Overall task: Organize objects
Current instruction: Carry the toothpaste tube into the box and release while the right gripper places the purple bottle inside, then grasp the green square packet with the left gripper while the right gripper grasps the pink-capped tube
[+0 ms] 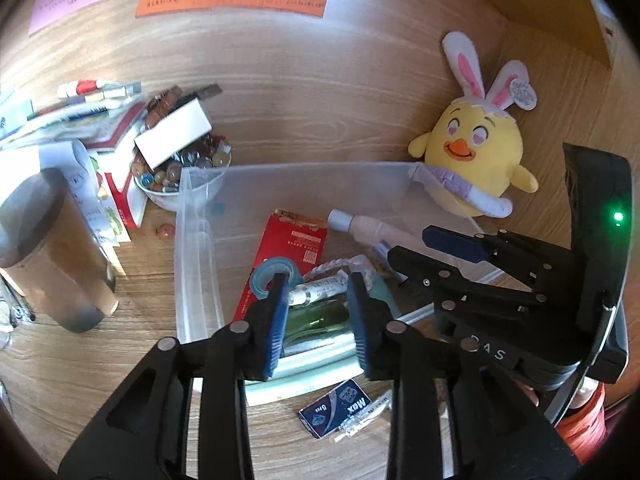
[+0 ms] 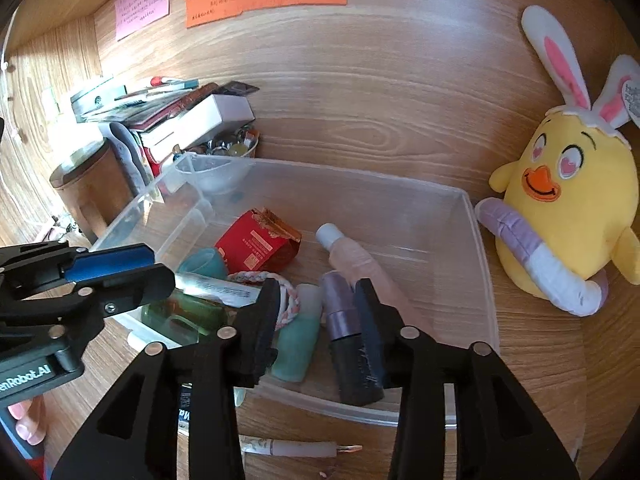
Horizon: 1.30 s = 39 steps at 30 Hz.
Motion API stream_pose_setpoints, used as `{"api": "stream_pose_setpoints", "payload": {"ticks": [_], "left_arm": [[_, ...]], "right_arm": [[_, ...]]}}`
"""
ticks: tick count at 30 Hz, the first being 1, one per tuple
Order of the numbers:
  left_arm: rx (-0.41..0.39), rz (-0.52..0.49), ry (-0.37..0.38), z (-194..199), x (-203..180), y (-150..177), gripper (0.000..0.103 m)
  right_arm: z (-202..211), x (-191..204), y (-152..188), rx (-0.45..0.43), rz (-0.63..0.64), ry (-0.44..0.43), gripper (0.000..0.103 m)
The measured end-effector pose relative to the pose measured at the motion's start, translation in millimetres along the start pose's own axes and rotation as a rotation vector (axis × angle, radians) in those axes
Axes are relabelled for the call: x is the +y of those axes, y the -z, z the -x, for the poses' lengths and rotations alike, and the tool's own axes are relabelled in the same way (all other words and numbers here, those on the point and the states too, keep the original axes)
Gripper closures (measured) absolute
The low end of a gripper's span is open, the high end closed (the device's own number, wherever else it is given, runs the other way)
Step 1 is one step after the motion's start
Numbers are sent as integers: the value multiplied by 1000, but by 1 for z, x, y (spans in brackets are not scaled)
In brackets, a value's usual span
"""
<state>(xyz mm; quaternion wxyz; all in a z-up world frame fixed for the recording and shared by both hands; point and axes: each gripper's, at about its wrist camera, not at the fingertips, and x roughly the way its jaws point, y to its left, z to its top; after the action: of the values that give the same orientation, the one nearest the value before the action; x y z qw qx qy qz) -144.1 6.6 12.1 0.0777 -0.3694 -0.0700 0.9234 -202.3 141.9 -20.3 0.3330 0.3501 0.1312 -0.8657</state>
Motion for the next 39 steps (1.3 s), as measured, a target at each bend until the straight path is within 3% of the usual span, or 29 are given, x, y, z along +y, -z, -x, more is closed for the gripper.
{"api": "stream_pose_setpoints", "payload": {"ticks": [4, 12, 20, 31, 36, 39], "left_arm": [[-36, -13, 0, 20, -4, 1, 53], [-74, -59, -15, 49, -13, 12, 38], [-16, -81, 1, 48, -18, 39, 38], [128, -69, 5, 15, -11, 80, 38], [175, -81, 29, 3, -16, 89, 53], [183, -88, 59, 1, -24, 89, 54]], "right_arm": [[14, -2, -1, -23, -4, -8, 59], [55, -4, 7, -87, 8, -17, 45], [79, -1, 36, -91, 52, -20, 45], [78, -10, 94, 12, 48, -50, 45], [70, -18, 119, 81, 34, -67, 45], [68, -17, 129, 103, 34, -73, 45]]}}
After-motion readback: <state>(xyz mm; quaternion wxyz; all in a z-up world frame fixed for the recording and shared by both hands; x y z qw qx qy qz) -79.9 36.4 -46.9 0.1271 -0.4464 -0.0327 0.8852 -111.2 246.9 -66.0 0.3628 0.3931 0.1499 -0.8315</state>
